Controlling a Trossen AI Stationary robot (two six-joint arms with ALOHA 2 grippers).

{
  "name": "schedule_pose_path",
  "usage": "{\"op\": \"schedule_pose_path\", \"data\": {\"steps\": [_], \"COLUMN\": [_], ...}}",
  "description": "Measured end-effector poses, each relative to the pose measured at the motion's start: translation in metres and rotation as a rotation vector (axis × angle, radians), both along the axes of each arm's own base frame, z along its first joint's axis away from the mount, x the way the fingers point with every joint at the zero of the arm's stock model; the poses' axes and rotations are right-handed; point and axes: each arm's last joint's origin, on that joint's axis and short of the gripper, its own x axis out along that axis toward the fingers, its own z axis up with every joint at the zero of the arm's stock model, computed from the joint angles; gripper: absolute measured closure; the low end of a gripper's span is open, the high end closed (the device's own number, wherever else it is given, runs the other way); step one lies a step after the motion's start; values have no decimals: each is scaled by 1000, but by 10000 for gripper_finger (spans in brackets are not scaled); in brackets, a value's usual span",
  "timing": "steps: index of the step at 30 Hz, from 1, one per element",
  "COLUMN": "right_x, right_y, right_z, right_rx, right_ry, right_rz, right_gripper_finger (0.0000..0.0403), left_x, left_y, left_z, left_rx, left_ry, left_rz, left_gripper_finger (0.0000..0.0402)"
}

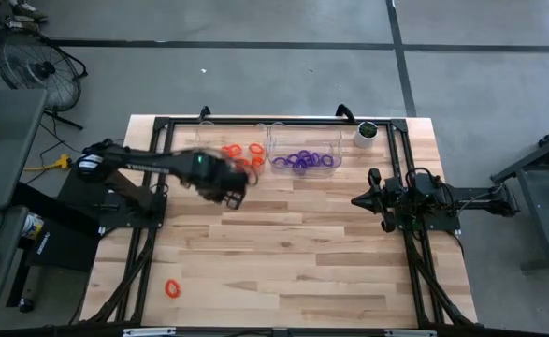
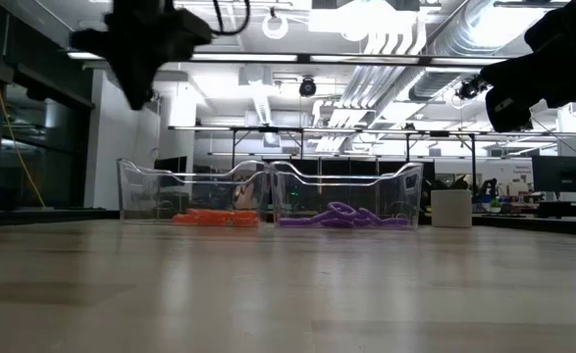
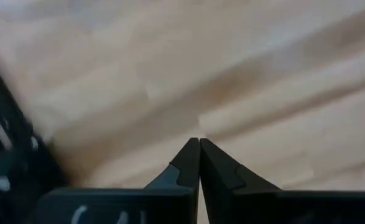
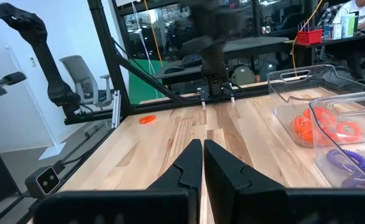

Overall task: Sort spring keychains
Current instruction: Put the orange spring keychain into the left transparent bin

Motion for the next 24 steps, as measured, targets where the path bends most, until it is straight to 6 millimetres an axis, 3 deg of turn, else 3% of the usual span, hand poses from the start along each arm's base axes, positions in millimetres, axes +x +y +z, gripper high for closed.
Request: {"op": "schedule_pose_path", "data": {"steps": [13,24], "right_x": [0,0], "right_y": [0,0], "right_z": [0,0], "right_rx": [0,0], "right_ry": [0,0], "right_rz": [0,1], "right_gripper_finger": [391,391], "left_x": [-40,-84], "left_y": [-132,-201], "left_z": [-34,-69], "left_rx": [-145,-126], "left_ry": [9,91], "left_rz": [102,349], "left_gripper_finger": [401,401]}}
